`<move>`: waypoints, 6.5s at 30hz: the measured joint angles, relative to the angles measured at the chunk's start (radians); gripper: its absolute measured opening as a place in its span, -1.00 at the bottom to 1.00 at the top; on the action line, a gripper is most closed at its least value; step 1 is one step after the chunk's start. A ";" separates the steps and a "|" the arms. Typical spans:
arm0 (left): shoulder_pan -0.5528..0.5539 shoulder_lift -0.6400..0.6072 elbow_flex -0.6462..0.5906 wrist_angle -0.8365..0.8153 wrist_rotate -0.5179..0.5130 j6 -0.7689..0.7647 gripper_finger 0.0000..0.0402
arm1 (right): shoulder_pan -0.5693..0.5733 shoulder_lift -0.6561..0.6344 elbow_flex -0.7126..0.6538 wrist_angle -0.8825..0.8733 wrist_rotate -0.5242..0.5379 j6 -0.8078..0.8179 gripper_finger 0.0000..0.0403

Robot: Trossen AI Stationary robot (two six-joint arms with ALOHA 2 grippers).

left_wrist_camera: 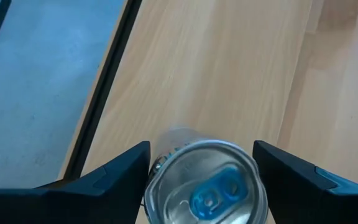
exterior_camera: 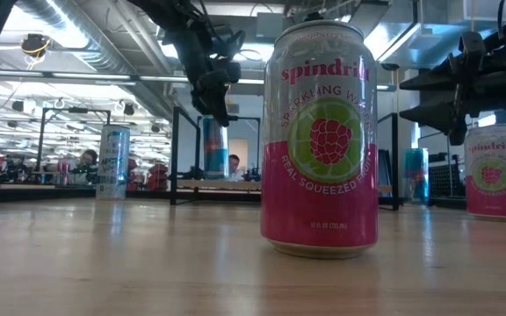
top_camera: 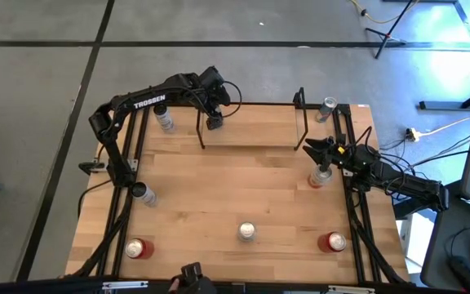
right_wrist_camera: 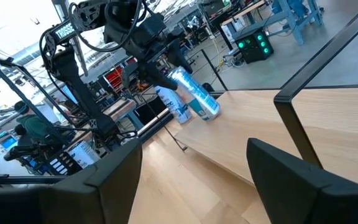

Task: Place canned beverage on shelf
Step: Put the bottom blue soda can on the shelf, then put the blue soda can on the shelf aligned with the other blue soda can

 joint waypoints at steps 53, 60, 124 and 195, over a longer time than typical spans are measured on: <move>0.002 -0.421 -0.250 0.219 0.161 -0.102 0.34 | -0.199 0.881 0.840 -0.658 0.606 -0.216 0.47; 0.033 -0.471 -0.304 0.256 0.158 -0.050 0.34 | -0.451 1.099 0.998 -0.789 0.453 -0.133 0.47; 0.023 -0.470 -0.304 0.262 0.155 0.169 0.34 | -0.622 1.503 1.009 -0.807 0.497 0.248 0.22; -0.570 -0.515 -0.305 0.008 -0.301 -0.688 0.34 | 0.327 1.746 1.348 -0.569 0.223 -0.124 -0.08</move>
